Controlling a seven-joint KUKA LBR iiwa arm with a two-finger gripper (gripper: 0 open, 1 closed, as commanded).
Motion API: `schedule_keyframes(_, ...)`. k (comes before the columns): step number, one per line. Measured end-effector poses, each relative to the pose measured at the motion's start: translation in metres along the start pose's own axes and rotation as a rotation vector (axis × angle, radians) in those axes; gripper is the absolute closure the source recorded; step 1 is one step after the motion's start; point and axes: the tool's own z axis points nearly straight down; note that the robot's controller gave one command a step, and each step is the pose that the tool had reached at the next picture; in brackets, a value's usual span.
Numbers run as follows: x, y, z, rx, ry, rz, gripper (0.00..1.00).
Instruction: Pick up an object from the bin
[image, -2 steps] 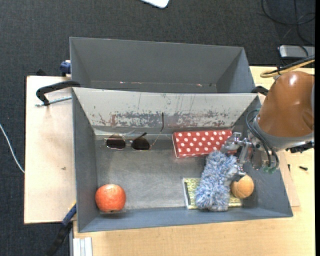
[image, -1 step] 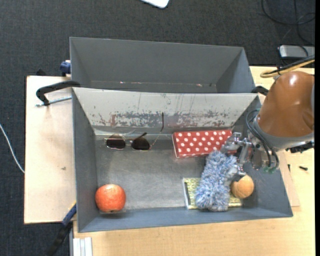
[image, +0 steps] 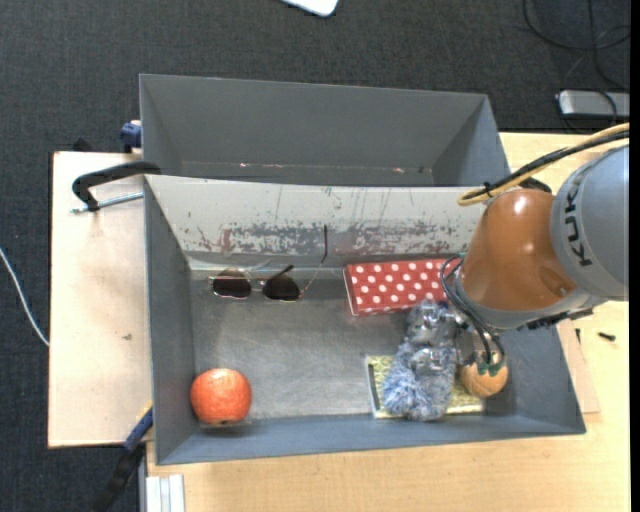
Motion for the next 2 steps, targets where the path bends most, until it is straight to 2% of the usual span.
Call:
schedule_keyframes(1, 0.000, 0.000, 0.000, 0.000, 0.000, 0.000, 1.00)
schedule_keyframes(2, 0.003, 0.022, -0.113, 0.002, -0.008, -0.058, 1.00)
